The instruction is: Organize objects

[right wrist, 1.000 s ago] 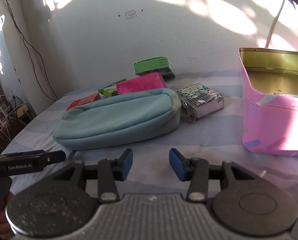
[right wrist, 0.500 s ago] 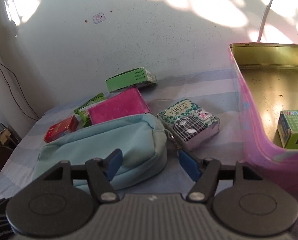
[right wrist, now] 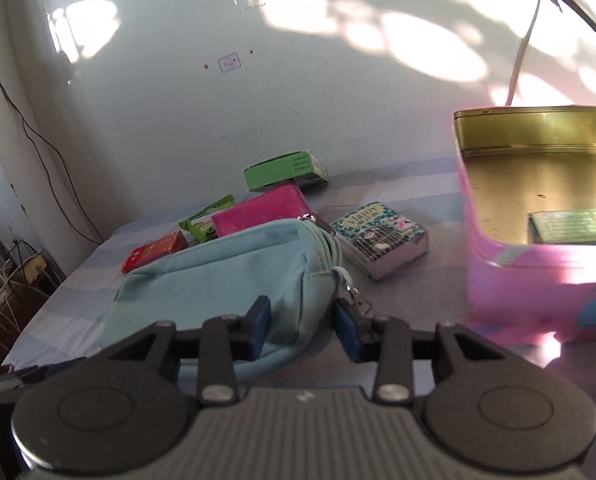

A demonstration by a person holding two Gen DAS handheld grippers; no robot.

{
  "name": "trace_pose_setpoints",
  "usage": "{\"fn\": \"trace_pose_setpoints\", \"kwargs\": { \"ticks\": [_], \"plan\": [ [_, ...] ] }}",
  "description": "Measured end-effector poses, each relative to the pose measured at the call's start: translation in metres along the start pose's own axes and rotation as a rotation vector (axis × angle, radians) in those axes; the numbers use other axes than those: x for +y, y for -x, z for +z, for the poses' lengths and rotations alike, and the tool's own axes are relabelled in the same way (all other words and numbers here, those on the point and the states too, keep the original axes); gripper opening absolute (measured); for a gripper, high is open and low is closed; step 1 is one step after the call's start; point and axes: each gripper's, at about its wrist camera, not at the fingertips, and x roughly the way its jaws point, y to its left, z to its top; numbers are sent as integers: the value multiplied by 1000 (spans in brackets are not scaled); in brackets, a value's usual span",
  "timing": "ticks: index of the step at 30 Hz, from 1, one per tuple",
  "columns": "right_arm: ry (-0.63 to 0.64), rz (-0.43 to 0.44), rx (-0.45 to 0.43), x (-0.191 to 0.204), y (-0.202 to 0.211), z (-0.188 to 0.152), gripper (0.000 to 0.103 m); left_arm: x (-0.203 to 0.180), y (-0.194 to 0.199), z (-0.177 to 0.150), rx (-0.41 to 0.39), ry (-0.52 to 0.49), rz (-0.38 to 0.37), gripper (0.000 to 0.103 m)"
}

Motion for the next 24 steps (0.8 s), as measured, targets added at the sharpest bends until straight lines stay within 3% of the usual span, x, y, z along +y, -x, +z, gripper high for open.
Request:
{"fn": "trace_pose_setpoints", "kwargs": {
  "ticks": [6, 13, 15, 17, 21, 24],
  "plan": [
    [-31, -41, -27, -39, 64, -30, 35, -1, -1, 0, 5, -14, 12, 90],
    [-157, -198, -83, -98, 118, -56, 40, -7, -1, 1, 20, -29, 24, 88],
    [-170, -220, -118, -111, 132, -57, 49, -8, 4, 5, 28, -12, -43, 86],
    [-170, -220, -140, -120, 143, -58, 54, -17, 15, 12, 12, 14, -164, 85],
    [-153, -180, -121, -127, 143, -61, 57, -53, 30, 26, 7, -14, -345, 85],
    [-152, -136, -92, -126, 135, -63, 57, -79, 25, 34, 59, -26, -421, 85]
  ]
}}
